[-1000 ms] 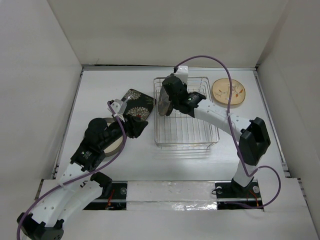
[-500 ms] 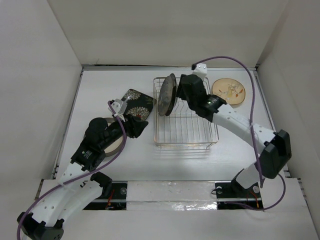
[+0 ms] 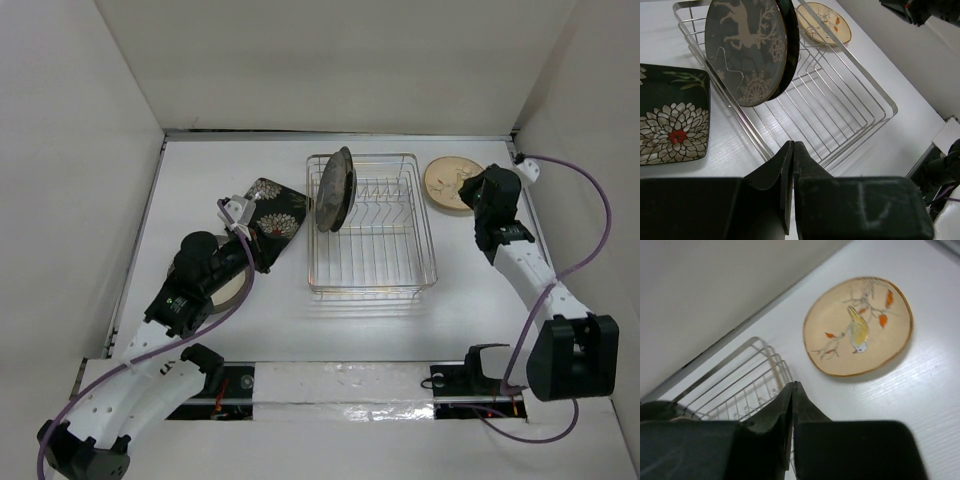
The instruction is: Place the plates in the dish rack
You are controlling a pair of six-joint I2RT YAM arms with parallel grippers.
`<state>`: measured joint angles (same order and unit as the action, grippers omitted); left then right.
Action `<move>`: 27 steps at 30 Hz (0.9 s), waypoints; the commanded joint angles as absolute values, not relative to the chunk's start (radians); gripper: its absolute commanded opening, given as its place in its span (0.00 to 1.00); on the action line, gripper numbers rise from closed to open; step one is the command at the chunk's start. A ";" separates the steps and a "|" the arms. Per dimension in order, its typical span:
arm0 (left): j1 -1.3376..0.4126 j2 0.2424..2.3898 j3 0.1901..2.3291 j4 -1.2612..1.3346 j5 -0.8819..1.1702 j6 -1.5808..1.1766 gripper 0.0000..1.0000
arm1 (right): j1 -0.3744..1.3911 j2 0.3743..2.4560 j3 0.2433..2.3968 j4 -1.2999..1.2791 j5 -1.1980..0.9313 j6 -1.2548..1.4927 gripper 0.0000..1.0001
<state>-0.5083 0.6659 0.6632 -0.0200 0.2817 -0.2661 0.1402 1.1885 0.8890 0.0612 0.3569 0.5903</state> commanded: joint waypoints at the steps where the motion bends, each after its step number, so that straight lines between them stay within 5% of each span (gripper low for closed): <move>1: -0.505 0.657 0.695 0.018 0.256 -0.264 0.00 | 0.032 1.264 0.853 0.201 0.193 0.702 0.24; 4: -0.505 0.667 0.696 0.009 0.248 -0.261 0.00 | -0.044 1.321 0.824 0.251 0.184 0.738 0.60; 7: -0.505 0.661 0.698 0.011 0.233 -0.256 0.00 | -0.129 1.413 0.831 0.281 0.166 0.781 0.72; 15: -0.505 0.670 0.700 0.012 0.239 -0.250 0.29 | -0.245 1.647 0.848 0.359 0.032 0.920 0.70; 27: -0.505 0.683 0.701 0.012 0.244 -0.245 0.32 | -0.256 1.900 0.956 0.437 -0.115 1.028 0.62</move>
